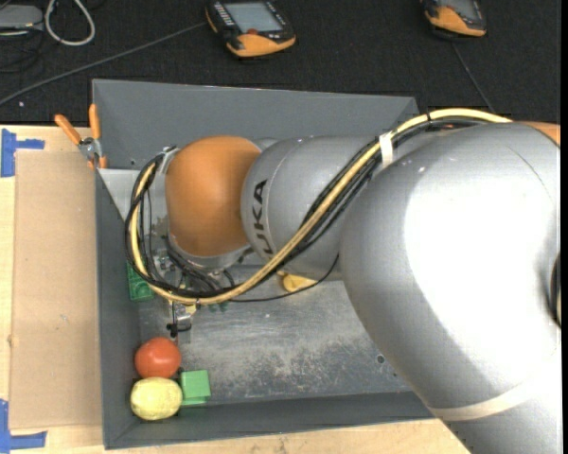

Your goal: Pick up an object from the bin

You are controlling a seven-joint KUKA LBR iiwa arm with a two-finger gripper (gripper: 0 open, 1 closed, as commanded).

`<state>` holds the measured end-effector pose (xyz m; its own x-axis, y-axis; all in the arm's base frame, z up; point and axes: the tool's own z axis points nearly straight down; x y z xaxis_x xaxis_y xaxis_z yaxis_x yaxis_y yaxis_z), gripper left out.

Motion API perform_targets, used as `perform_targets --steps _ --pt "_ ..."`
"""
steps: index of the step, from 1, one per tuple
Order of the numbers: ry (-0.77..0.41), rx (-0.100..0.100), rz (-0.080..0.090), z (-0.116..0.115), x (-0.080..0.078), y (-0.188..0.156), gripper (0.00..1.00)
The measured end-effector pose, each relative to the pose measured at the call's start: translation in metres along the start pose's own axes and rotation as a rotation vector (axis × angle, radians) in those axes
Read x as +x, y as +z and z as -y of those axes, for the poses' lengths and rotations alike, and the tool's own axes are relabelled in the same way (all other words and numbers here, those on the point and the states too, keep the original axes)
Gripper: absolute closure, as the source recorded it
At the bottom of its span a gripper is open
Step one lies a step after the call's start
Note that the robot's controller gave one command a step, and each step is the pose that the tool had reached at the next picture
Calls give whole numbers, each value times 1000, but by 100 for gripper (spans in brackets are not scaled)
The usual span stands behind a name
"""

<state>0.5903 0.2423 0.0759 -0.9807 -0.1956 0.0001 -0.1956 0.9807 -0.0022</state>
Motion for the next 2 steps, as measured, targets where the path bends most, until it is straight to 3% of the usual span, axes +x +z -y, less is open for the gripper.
perform_targets --steps 1,2 --pt "68 0 0 13 -3 -71 0" --pt "-82 -1 6 51 1 -48 0"
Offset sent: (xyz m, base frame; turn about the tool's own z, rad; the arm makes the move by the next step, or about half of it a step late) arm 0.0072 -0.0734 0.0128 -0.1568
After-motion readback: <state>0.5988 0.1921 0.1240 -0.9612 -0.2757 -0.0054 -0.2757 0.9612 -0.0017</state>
